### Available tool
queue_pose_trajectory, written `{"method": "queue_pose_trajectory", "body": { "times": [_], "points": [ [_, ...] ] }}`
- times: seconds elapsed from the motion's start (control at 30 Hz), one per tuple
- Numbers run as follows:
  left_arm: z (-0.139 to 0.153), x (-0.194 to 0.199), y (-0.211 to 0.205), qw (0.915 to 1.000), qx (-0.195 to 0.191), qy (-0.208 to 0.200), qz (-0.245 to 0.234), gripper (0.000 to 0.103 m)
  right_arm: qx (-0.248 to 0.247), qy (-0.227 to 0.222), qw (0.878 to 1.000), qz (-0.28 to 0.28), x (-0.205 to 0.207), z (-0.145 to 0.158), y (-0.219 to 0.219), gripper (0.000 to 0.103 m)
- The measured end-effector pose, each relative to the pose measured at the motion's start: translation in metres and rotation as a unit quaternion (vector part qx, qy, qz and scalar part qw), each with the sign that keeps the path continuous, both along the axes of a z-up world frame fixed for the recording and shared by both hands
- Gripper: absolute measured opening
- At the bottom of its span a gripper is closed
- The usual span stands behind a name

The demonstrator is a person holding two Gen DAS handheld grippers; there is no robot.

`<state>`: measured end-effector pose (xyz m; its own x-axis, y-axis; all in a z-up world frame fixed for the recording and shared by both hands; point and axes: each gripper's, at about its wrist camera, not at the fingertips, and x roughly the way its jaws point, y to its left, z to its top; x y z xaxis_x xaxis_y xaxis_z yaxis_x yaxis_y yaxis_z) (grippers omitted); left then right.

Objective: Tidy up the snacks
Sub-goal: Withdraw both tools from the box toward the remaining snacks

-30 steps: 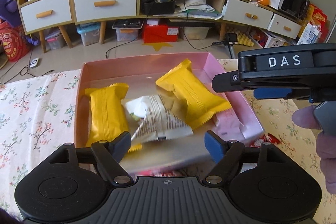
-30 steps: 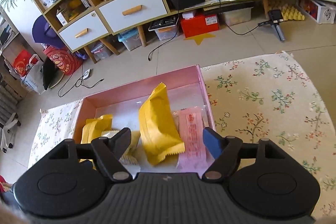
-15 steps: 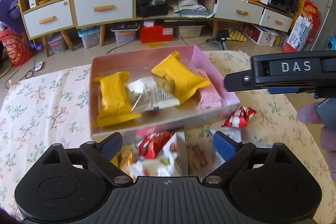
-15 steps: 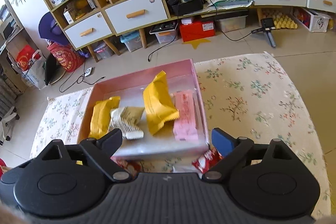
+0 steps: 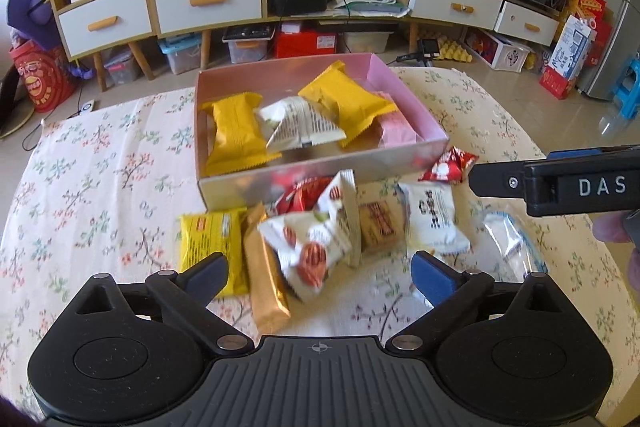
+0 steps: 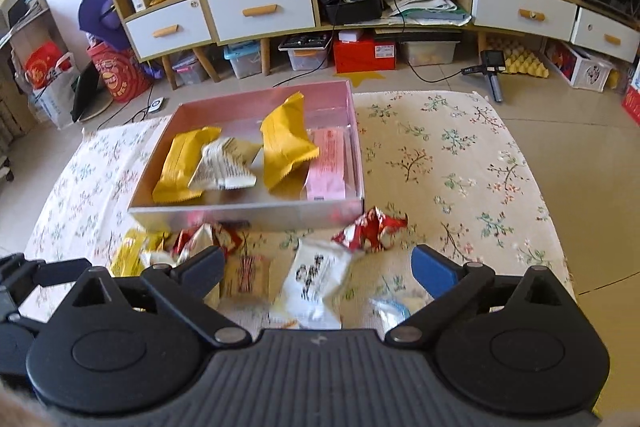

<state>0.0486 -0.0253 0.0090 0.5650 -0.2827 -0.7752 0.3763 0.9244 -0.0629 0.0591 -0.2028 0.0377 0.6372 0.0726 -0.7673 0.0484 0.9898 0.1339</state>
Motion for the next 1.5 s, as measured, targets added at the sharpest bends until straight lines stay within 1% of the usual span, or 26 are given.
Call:
{"method": "queue_pose_trajectory", "body": {
  "times": [0.23, 0.47, 0.63, 0.8, 0.97, 1.07, 1.17, 1.3, 1.37, 1.5],
  "points": [
    [-0.013, -0.018, 0.01, 0.9999, -0.01, -0.001, 0.004, 0.099, -0.012, -0.012, 1.0, 0.004, -0.022, -0.014, -0.004, 0.103],
    [-0.026, -0.033, 0.009, 0.9998, 0.004, -0.019, -0.009, 0.1, -0.043, -0.015, 0.999, 0.021, -0.041, -0.03, -0.009, 0.103],
    [-0.04, -0.042, 0.007, 0.9994, 0.002, -0.026, -0.025, 0.1, -0.065, -0.027, 0.996, 0.06, -0.055, -0.037, -0.012, 0.103],
    [-0.054, -0.053, -0.002, 0.997, -0.002, -0.047, -0.062, 0.1, -0.096, -0.041, 0.989, 0.103, -0.07, -0.051, -0.011, 0.103],
    [-0.069, -0.059, -0.02, 0.9947, -0.003, -0.048, -0.091, 0.1, -0.117, -0.036, 0.984, 0.132, -0.076, -0.065, -0.015, 0.103],
    [-0.074, -0.061, -0.034, 0.9919, -0.002, -0.057, -0.114, 0.1, -0.113, -0.032, 0.984, 0.136, -0.075, -0.072, -0.02, 0.103],
    [-0.079, -0.062, -0.047, 0.9878, -0.003, -0.068, -0.14, 0.1, -0.091, -0.027, 0.987, 0.129, -0.069, -0.075, -0.026, 0.103],
    [-0.087, -0.059, -0.062, 0.9831, -0.003, -0.079, -0.165, 0.099, -0.066, -0.024, 0.992, 0.106, -0.063, -0.078, -0.036, 0.102],
    [-0.088, -0.057, -0.067, 0.981, -0.008, -0.085, -0.174, 0.099, -0.061, -0.016, 0.993, 0.099, -0.059, -0.081, -0.038, 0.098],
    [-0.089, -0.052, -0.076, 0.9778, -0.012, -0.09, -0.189, 0.099, -0.065, -0.009, 0.992, 0.105, -0.056, -0.084, -0.038, 0.091]
  ]
}}
